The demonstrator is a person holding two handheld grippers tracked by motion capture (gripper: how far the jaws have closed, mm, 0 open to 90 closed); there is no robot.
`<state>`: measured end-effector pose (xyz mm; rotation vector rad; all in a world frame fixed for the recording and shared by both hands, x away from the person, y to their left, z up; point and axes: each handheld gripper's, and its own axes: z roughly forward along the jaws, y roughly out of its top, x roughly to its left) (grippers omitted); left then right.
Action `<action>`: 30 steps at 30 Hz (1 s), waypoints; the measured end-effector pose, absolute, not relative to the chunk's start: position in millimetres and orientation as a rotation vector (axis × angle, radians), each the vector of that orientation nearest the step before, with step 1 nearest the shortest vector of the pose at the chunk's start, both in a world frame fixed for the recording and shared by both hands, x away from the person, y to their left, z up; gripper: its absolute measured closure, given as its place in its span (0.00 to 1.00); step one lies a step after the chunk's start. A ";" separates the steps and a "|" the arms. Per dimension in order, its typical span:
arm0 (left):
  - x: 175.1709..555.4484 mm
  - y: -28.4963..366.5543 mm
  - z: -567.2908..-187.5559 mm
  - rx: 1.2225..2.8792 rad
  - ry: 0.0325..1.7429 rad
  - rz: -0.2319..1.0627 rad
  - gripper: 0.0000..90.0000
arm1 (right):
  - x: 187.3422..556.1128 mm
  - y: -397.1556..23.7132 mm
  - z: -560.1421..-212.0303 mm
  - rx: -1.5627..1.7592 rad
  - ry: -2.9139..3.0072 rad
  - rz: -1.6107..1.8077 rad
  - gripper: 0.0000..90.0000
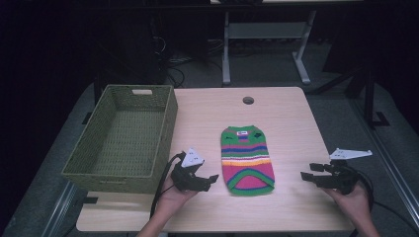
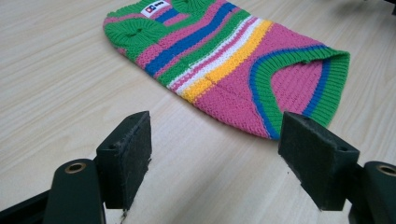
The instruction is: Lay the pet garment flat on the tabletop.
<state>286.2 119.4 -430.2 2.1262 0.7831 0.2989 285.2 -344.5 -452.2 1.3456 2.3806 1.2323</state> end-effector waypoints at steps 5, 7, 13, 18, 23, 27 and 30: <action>281.0 120.9 -433.4 2.130 0.785 0.295 0.28 | 278.5 -349.5 -455.7 1.358 2.358 1.231 0.40; 280.0 121.2 -434.2 2.125 0.789 0.294 0.28 | 275.5 -351.1 -455.9 1.359 2.349 1.230 0.39; 272.6 127.6 -437.7 2.121 0.805 0.295 0.27 | 265.8 -354.7 -455.3 1.352 2.316 1.240 0.38; 264.5 134.1 -441.1 2.121 0.809 0.289 0.27 | 251.1 -356.8 -457.0 1.348 2.286 1.237 0.36; 255.5 136.9 -442.2 2.117 0.810 0.293 0.25 | 241.3 -355.5 -457.5 1.344 2.271 1.225 0.33; 247.0 139.2 -445.3 2.118 0.807 0.308 0.25 | 232.8 -354.7 -458.0 1.344 2.241 1.231 0.30; 243.4 141.5 -445.4 2.088 0.816 0.263 0.24 | 225.2 -353.1 -456.4 1.335 2.221 1.225 0.29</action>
